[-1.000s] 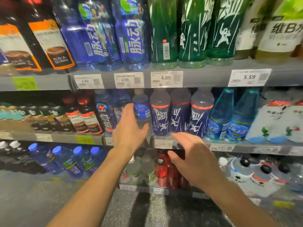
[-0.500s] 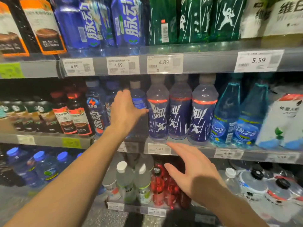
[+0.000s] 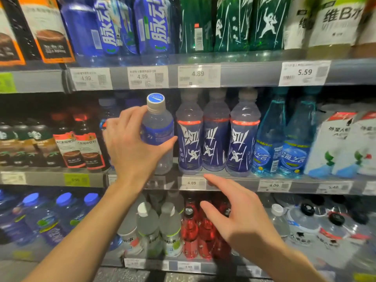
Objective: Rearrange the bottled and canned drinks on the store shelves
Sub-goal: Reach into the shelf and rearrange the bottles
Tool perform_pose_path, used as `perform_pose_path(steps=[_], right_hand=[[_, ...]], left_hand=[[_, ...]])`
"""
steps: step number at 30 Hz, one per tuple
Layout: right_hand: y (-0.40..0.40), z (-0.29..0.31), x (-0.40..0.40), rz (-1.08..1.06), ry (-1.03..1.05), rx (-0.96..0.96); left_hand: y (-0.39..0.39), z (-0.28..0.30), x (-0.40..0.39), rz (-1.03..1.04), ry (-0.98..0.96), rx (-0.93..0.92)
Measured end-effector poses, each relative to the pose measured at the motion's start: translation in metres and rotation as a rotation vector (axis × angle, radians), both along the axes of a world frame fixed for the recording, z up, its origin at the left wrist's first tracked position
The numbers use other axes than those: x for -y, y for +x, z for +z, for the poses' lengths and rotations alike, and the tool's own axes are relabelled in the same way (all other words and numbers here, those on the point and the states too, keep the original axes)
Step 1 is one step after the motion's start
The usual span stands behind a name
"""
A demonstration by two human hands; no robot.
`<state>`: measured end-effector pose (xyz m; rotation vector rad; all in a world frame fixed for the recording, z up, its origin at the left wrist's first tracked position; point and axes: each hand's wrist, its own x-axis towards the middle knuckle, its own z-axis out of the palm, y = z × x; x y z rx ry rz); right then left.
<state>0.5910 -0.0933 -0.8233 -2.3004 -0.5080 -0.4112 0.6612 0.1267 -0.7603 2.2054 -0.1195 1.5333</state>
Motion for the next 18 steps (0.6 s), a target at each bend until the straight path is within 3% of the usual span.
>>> perform_pose_path(steps=[4, 7, 11, 15, 18], right_hand=[[-0.002, 0.021, -0.011, 0.001, 0.127, 0.034], [-0.008, 0.033, -0.023, 0.072, 0.242, -0.038], [-0.020, 0.037, -0.026, 0.160, 0.350, -0.154], [-0.032, 0.043, -0.008, 0.111, 0.393, -0.099], [-0.053, 0.054, 0.025, 0.005, 0.414, -0.100]], left_hand=[[-0.030, 0.015, 0.004, -0.229, -0.088, 0.009], [-0.055, 0.014, 0.013, -0.315, -0.080, -0.033], [-0.077, 0.004, 0.037, -0.504, -0.210, -0.113], [-0.091, 0.001, 0.068, -0.664, -0.318, -0.184], [-0.101, 0.009, 0.095, -0.800, -0.279, -0.281]])
